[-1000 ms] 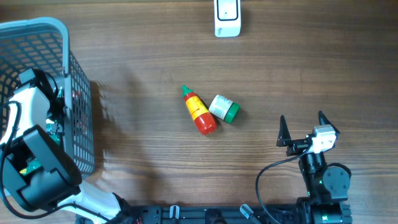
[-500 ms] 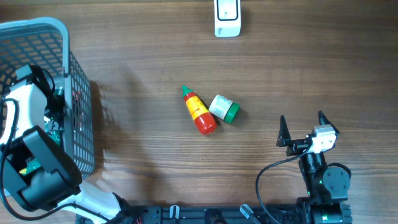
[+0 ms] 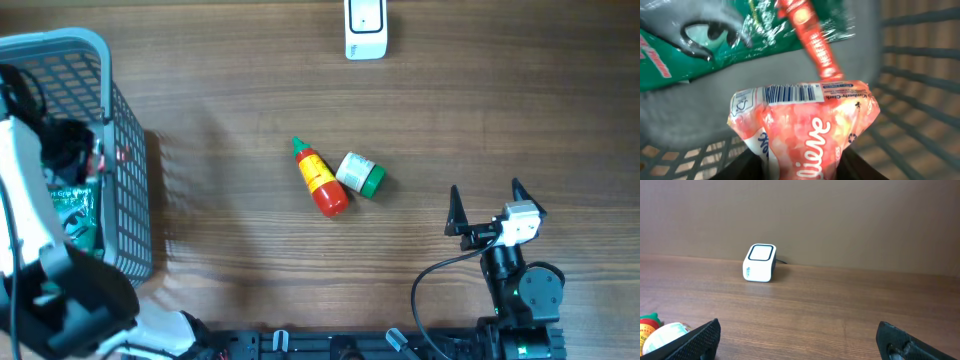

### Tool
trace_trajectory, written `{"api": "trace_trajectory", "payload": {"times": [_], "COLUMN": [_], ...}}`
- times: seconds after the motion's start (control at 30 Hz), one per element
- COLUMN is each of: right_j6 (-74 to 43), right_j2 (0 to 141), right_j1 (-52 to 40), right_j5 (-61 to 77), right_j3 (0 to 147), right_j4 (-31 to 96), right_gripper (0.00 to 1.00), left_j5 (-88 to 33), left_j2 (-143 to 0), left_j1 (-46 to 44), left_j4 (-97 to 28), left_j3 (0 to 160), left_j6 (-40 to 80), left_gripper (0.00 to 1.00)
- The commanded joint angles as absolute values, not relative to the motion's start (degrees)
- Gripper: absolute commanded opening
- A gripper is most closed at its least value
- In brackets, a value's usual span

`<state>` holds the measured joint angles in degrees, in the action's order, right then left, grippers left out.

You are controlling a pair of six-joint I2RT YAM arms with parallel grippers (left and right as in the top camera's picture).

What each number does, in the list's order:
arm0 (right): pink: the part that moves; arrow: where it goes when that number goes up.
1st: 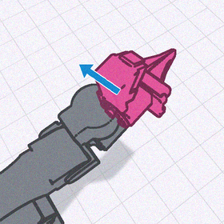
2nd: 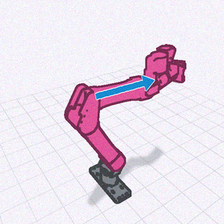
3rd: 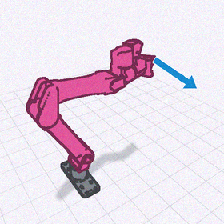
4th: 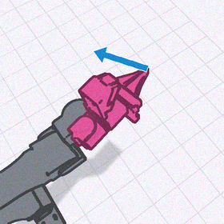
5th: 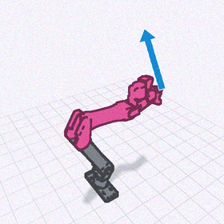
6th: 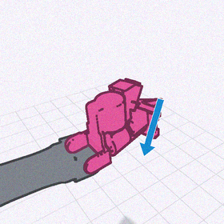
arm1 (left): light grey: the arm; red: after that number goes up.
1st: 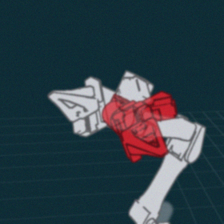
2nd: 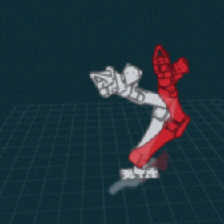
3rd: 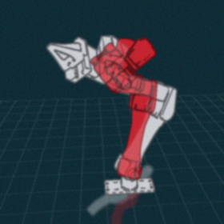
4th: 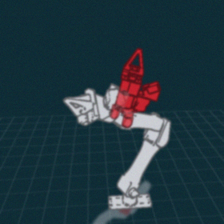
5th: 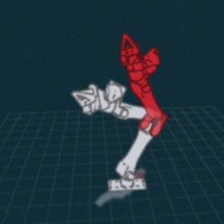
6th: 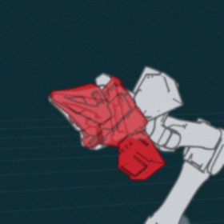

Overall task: Scan the item barcode
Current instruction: 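Lift the red snack box toward the white scanner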

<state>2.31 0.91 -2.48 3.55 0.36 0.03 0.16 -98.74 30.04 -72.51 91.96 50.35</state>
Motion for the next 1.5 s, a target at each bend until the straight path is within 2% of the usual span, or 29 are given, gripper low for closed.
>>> {"api": "trace_trajectory", "payload": {"times": [0.0,0.2,0.4,0.73,0.9,0.97,1.03,1.13,1.3,1.47], "right_j6": [3.0,3.0,3.0,3.0,3.0,3.0,3.0,3.0,3.0,3.0], "right_j2": [0.8,0.8,0.8,0.8,0.8,0.8,0.8,0.8,0.8,0.8], "right_j1": [-2.8,-2.8,-2.8,-2.8,-2.8,-2.8,-2.8,-2.8,-2.8,-2.8], "right_j5": [3.4,3.4,3.4,3.4,3.4,3.4,3.4,3.4,3.4,3.4], "right_j3": [0.3,0.3,0.3,0.3,0.3,0.3,0.3,0.3,0.3,0.3], "right_j4": [-0.1,-0.1,-0.1,-0.1,-0.1,-0.1,-0.1,-0.1,-0.1,-0.1], "right_gripper": [1.00,1.00,1.00,1.00,1.00,1.00,1.00,1.00,1.00,1.00], "left_j5": [1.0,0.4,-7.7,-8.8,-18.5,-19.7,-19.7,-18.5,-9.1,-4.0], "left_j2": [-90.1,-79.8,-71.8,-65.8,-65.1,-65.2,-65.4,-66.6,-74.0,-84.6], "left_j1": [29.8,29.8,29.3,27.5,25.7,21.9,12.3,3.6,-15.6,-25.5], "left_j4": [-73.5,-73.0,-71.3,-69.0,-68.8,-68.8,-68.7,-67.6,-63.7,-58.3], "left_j3": [95.7,95.7,95.7,95.7,95.7,95.7,95.7,95.7,95.7,95.7], "left_j6": [49.7,49.7,48.2,46.7,43.3,43.2,43.2,43.3,44.0,45.2], "left_gripper": [0.43,0.43,0.42,0.42,0.40,0.40,0.40,0.41,0.41,0.43]}}
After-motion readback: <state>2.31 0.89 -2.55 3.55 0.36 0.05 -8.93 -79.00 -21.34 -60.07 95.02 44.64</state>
